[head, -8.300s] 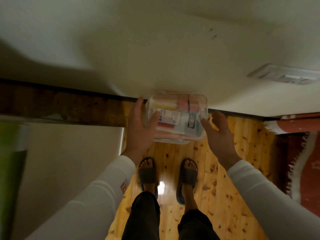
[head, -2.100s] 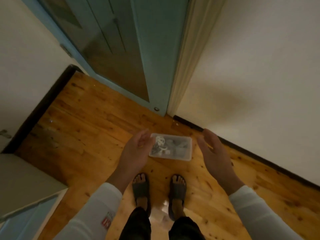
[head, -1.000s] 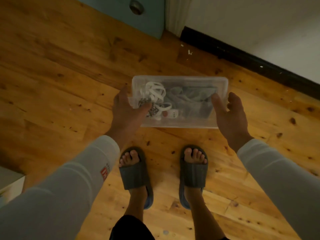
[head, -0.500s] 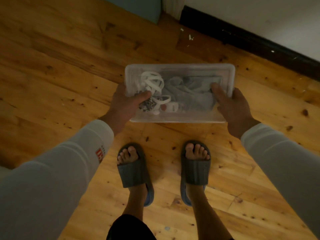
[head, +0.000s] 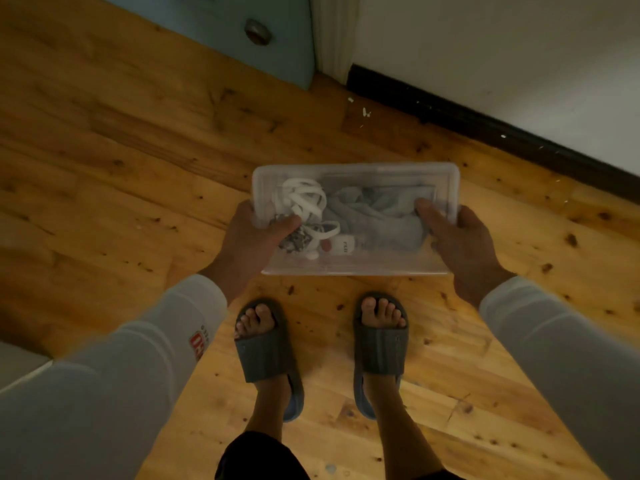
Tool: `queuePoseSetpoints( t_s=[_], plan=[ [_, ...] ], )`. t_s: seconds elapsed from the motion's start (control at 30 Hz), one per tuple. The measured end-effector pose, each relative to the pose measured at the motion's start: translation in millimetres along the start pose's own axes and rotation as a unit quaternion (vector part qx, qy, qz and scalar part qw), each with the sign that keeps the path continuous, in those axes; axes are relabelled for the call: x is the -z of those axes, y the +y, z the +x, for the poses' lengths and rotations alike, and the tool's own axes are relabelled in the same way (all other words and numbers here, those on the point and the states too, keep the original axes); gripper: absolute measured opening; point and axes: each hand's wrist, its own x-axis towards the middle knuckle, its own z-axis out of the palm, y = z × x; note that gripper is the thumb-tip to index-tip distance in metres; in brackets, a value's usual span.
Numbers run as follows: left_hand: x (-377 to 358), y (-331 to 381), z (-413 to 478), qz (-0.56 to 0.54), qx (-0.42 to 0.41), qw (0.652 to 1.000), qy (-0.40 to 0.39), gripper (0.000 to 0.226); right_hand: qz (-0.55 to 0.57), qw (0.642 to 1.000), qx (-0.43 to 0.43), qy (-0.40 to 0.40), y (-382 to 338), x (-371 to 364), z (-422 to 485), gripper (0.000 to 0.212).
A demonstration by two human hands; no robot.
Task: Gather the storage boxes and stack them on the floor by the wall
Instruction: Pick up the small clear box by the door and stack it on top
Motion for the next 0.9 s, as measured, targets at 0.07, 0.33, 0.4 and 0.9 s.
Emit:
queuePoseSetpoints(
  t_s=[0.07, 0.33, 0.4, 0.9],
  plan=[
    [5, 5, -11, -0.003, -0.016, 1.000, 0.008, 0.057, -0.004, 1.000, 0.015, 0.003, -7, 6, -11, 0.030],
    [27, 36, -67, -0.053, -0.053, 0.997, 0.026, 0.037, 0.006, 0.999, 0.033, 0.013, -38, 28, -70, 0.034],
    [35, 50, -91, -0.048, -0.066, 0.996, 0.033, 0.034, 0.012, 0.999, 0.039, 0.017, -53, 39, -95, 0.035],
    [87, 167, -267, 0.006, -0.155, 0.987, 0.027, 0.024, 0.032, 0.995, 0.083, 0.050, -147, 127, -276, 0.031]
  ],
)
